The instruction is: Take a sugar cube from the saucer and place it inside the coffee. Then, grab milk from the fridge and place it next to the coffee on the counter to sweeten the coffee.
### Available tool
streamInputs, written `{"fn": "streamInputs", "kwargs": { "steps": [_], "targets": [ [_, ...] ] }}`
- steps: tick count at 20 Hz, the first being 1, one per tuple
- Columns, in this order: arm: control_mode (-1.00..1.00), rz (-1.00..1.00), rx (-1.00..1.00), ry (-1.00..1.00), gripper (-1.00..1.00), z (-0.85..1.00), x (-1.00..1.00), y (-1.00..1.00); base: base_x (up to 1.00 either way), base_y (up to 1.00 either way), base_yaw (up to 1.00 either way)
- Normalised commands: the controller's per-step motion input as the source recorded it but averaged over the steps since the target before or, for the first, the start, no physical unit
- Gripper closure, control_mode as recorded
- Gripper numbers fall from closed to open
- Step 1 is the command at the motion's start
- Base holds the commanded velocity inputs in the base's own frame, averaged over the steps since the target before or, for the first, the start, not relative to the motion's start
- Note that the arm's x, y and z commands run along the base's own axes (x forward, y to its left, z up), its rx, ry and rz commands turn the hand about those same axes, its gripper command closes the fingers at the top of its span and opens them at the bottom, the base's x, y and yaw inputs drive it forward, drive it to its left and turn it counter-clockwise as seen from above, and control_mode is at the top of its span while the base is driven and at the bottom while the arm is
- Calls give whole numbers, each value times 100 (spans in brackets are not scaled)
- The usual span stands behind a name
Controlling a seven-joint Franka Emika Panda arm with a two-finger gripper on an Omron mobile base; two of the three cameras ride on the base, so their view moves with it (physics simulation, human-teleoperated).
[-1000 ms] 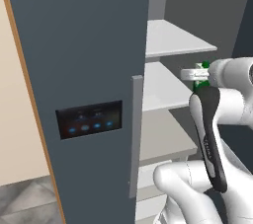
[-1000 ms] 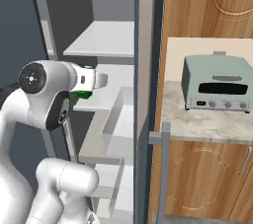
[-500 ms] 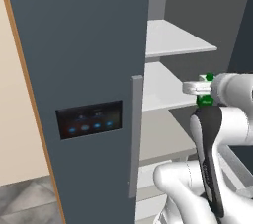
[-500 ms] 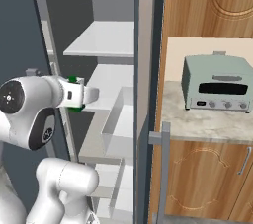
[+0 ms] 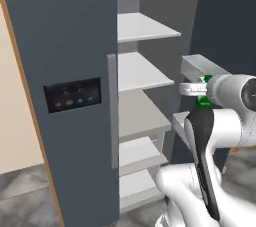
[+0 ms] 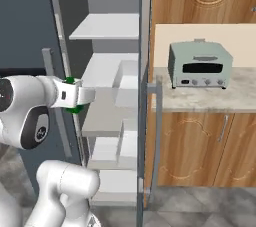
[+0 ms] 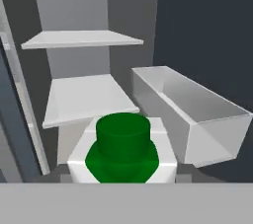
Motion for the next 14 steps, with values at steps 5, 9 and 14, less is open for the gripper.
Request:
{"fn": "streamInputs", "kwargs": {
  "steps": [5, 9, 14],
  "targets": [
    [100, 0, 0, 0, 100, 0, 0, 0, -84, -1, -50],
    [100, 0, 0, 0, 100, 0, 0, 0, -4, -2, -90],
    [100, 0, 0, 0, 100, 0, 0, 0, 0, -2, -91]
  ]
}}
